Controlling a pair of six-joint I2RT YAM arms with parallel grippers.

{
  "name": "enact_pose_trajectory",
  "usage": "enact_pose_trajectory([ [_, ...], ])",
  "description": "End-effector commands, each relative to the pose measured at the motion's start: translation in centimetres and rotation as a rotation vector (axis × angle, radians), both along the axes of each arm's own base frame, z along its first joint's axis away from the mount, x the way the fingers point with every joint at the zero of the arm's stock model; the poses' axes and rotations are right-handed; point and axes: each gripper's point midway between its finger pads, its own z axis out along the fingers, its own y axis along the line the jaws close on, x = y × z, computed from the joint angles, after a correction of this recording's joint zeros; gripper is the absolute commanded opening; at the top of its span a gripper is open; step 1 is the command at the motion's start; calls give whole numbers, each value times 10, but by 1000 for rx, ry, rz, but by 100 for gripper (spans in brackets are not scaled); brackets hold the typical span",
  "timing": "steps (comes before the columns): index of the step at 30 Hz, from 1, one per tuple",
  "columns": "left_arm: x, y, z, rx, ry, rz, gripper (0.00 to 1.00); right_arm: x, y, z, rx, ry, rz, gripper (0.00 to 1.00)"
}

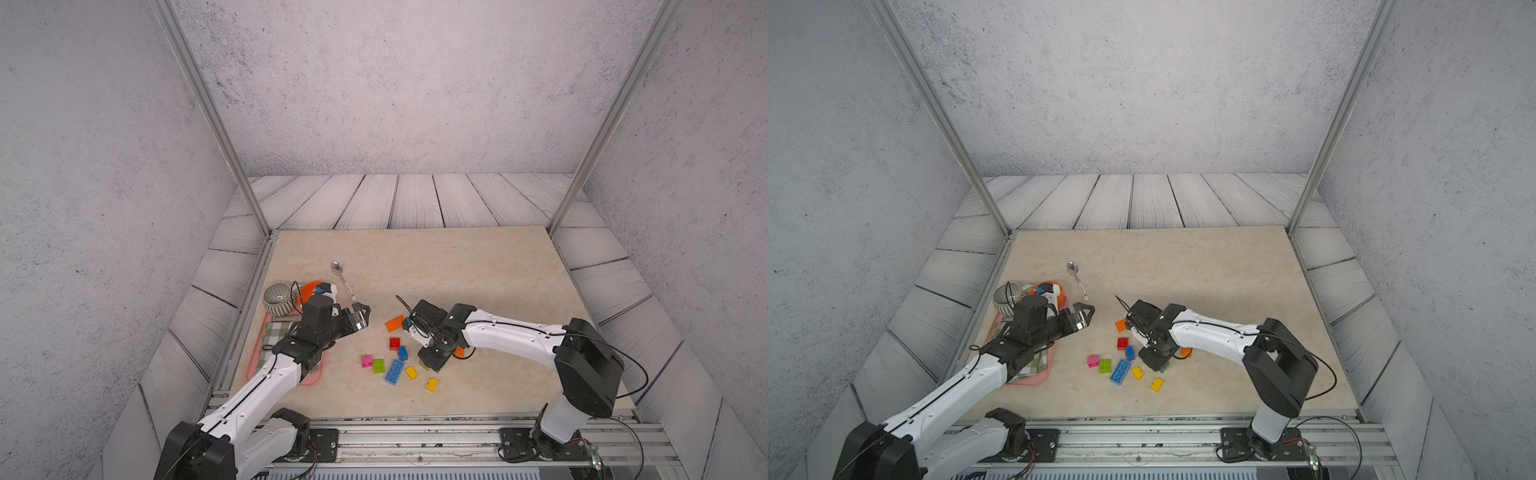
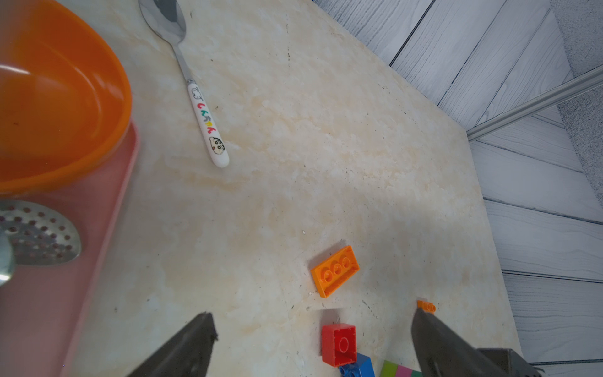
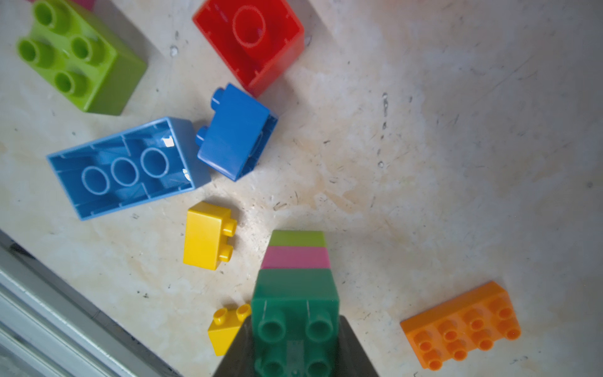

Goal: Assemble the letter p with lego
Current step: Assemble the lego brick with the lego brick.

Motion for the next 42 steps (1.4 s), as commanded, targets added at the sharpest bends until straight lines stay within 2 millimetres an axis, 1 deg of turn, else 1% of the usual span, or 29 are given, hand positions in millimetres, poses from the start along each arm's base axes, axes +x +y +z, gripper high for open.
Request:
enact_pose_trajectory([
  [1, 1, 4, -2, 18, -10, 3, 98, -20, -30, -32, -160, 85, 2, 0],
  [5, 1, 4, -3, 19, -8, 2, 98, -22, -35, -41, -196, 104, 8, 0],
  [8, 1, 4, -3, 19, -6, 3, 98, -22, -37, -42, -222, 111, 11, 0],
  [11, 1, 4, -4, 20, -6, 4, 98, -19, -35, -37, -225, 108, 16, 0],
  [15, 1, 4, -4, 21, -6, 3, 98, -13, -30, -24, -214, 82, 18, 1],
  [17, 2, 4, -4, 21, -7, 3, 98, -11, -29, -20, -213, 76, 22, 7],
  [18, 1, 4, -4, 22, -5, 3, 98, -9, -28, -17, -212, 71, 21, 12],
  [19, 2, 4, -4, 22, -5, 2, 98, -8, -27, -15, -212, 66, 23, 19],
  [22, 2, 4, -4, 23, -2, 4, 98, -5, -25, -11, -210, 58, 27, 33],
  [25, 2, 4, -4, 25, -2, 4, 98, -3, -22, -9, -203, 53, 28, 38],
  [32, 1, 3, -4, 23, -1, 2, 98, -3, -18, -7, -189, 52, 30, 44],
  [37, 1, 4, -4, 23, -3, 3, 98, -1, -16, -6, -178, 49, 27, 46],
  [40, 1, 4, -5, 26, 1, 4, 98, 0, -13, -1, -162, 40, 24, 50],
  [42, 0, 5, -5, 35, 4, 3, 98, 0, -9, 3, -137, 35, 20, 54],
])
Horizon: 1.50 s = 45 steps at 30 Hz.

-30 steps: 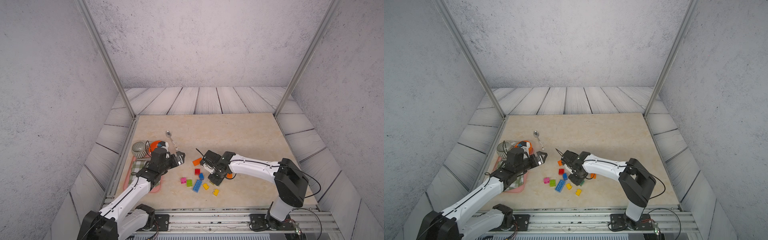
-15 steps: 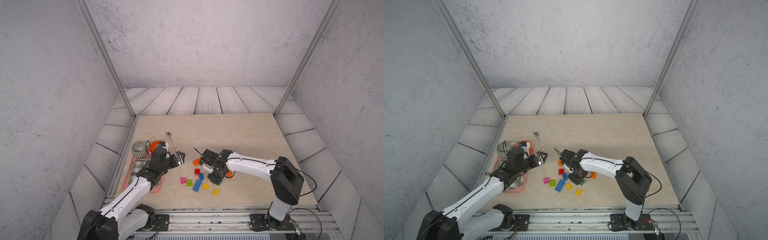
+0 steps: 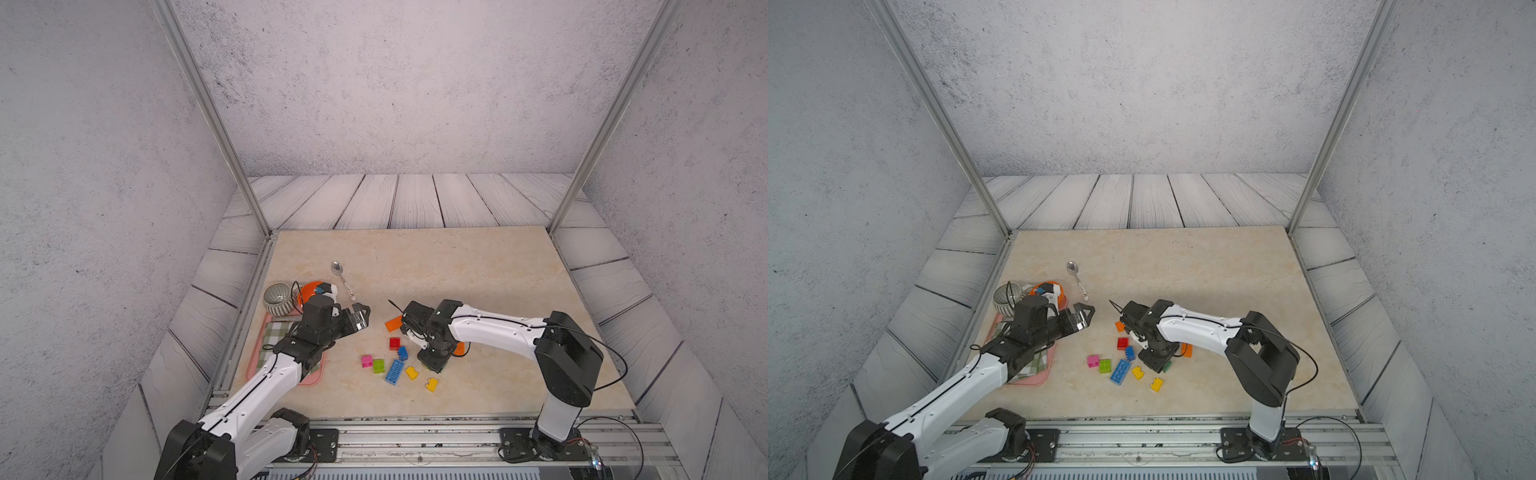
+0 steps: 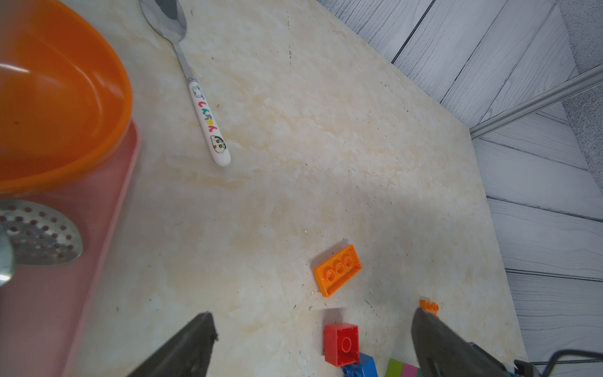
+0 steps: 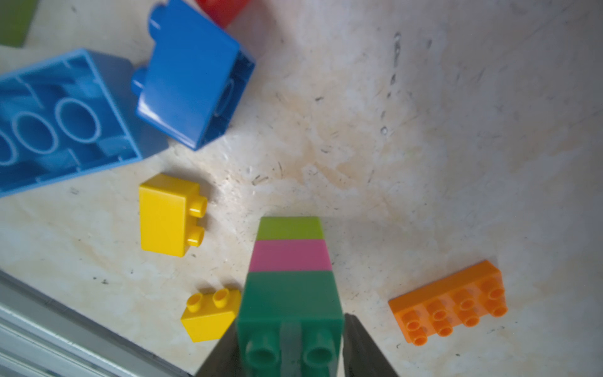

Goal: Assemble the letter p with lego
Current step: Assemble the lego brick with the lego brick, then adjust the lego brick at the center of the board.

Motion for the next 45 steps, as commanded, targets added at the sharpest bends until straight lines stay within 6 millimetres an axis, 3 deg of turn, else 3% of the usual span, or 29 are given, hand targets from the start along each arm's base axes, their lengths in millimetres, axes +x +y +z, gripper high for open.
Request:
enact_pose_trajectory([
  [1, -1, 5, -3, 33, 3, 4, 98, 2, 4, 13, 36, -17, -7, 57],
  [8, -10, 6, -10, 38, 106, 12, 98, 6, 16, 38, 168, -71, -35, 80],
  [11, -25, 9, -15, 105, 198, 6, 96, 8, 18, 50, 227, -87, -56, 85],
  [18, -68, 13, -47, 332, 421, -65, 96, 21, 15, 78, 412, -97, -188, 98],
  [22, -85, 7, -65, 435, 524, -133, 96, 30, 5, 88, 486, -107, -285, 99],
  [30, -86, -16, -83, 496, 612, -200, 92, 35, -18, 87, 490, -137, -374, 99],
  [37, -83, -18, -96, 578, 664, -194, 80, 35, -32, 87, 513, -142, -404, 99],
  [45, -89, -17, -107, 598, 693, -177, 62, 35, -28, 91, 557, -114, -402, 99],
])
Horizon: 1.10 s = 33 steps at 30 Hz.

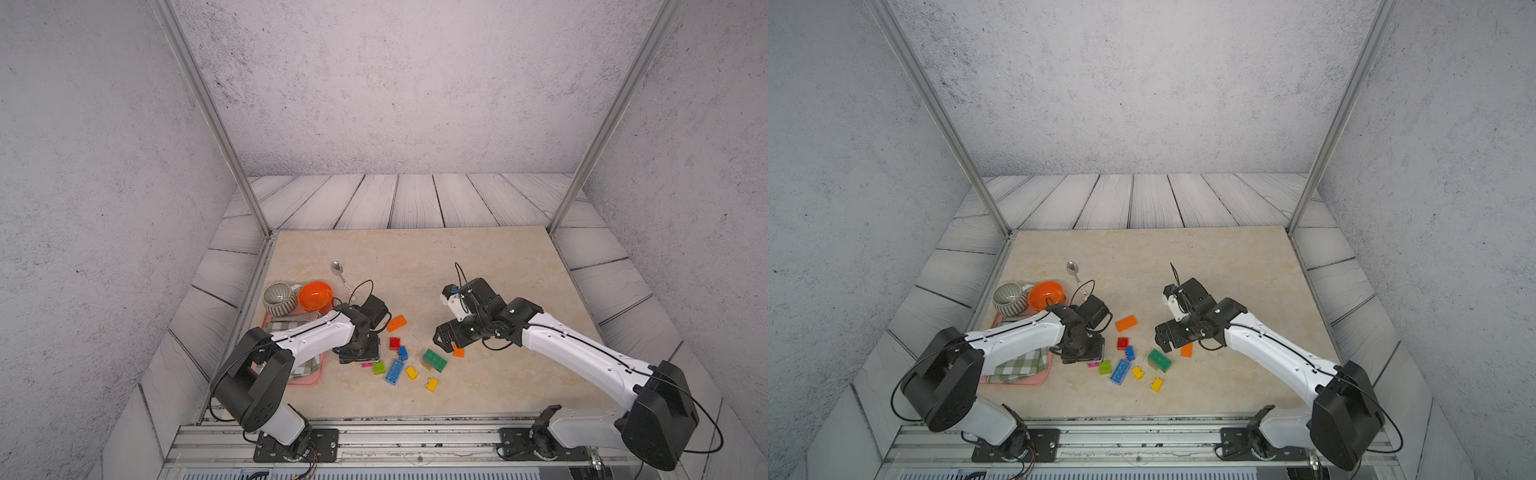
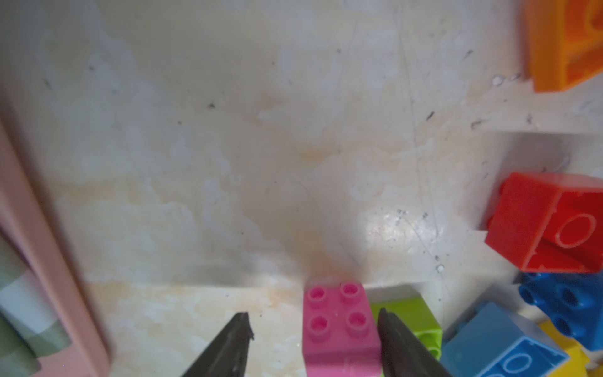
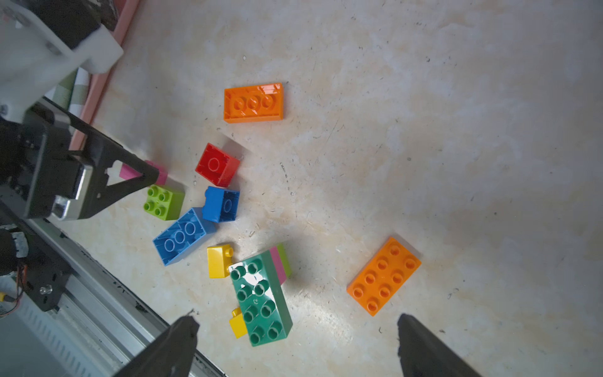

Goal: Assemble the letter p with lego
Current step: Adjust the lego brick at the center of the board.

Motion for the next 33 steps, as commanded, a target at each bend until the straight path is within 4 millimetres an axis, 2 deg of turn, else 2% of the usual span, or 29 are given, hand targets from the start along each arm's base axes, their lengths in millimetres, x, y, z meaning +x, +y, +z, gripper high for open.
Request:
enact_pose_trajectory([
  [1, -5, 4, -4, 32, 15, 8, 61, -3, 3, 3, 39, 16, 6, 99],
  [9, -11, 0, -17, 13, 40, 17, 49, -3, 4, 3, 53, 22, 9, 99],
  [14, -7, -1, -16, 7, 17, 20, 29, -3, 2, 1, 47, 24, 5, 99],
  [17, 7, -7, -7, -30, -64, 27, 27, -2, 1, 1, 43, 20, 2, 99],
  [22, 42, -18, 7, -119, -295, 42, 25, 0, 0, 3, 44, 0, -2, 99],
  [26, 64, -15, 6, -135, -459, 82, 25, 0, -2, 3, 39, -8, -6, 99],
  [33, 78, -4, 14, -89, -703, 111, 22, 2, -2, 4, 42, -19, -8, 99],
])
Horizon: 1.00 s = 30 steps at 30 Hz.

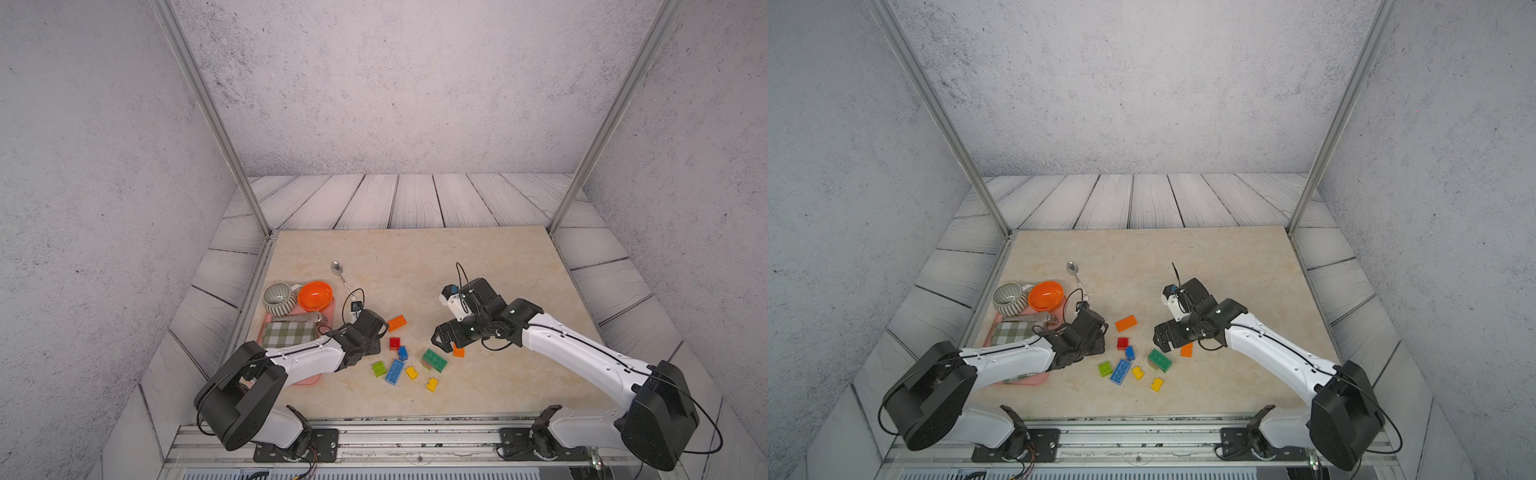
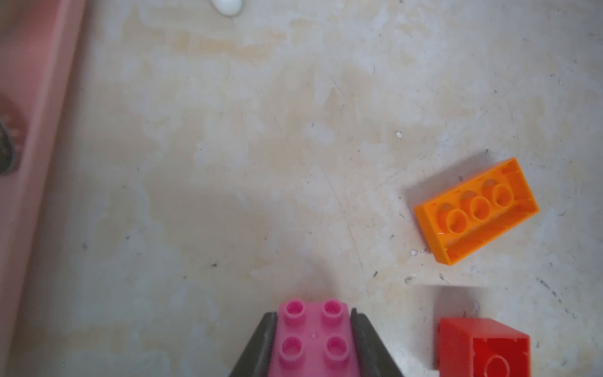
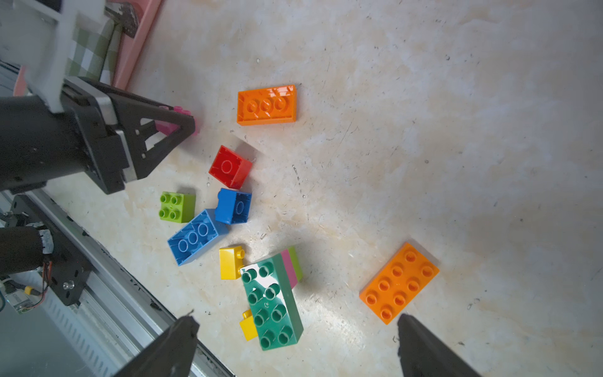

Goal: Assemble the letter p with lego
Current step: Adjust the lego brick at the center of the board.

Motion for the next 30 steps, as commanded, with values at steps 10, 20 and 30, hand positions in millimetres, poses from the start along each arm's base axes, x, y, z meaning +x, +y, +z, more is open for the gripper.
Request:
enact_pose_trajectory([
  [10, 0, 20, 2, 170, -220, 124, 28, 1, -5, 7, 10, -40, -13, 99],
  [20, -27, 26, -10, 162, -153, 158, 53, -2, -5, 10, 24, -43, -10, 99],
  [30, -51, 30, 21, 105, -59, 138, 78, -3, -4, 9, 30, -35, -6, 99],
])
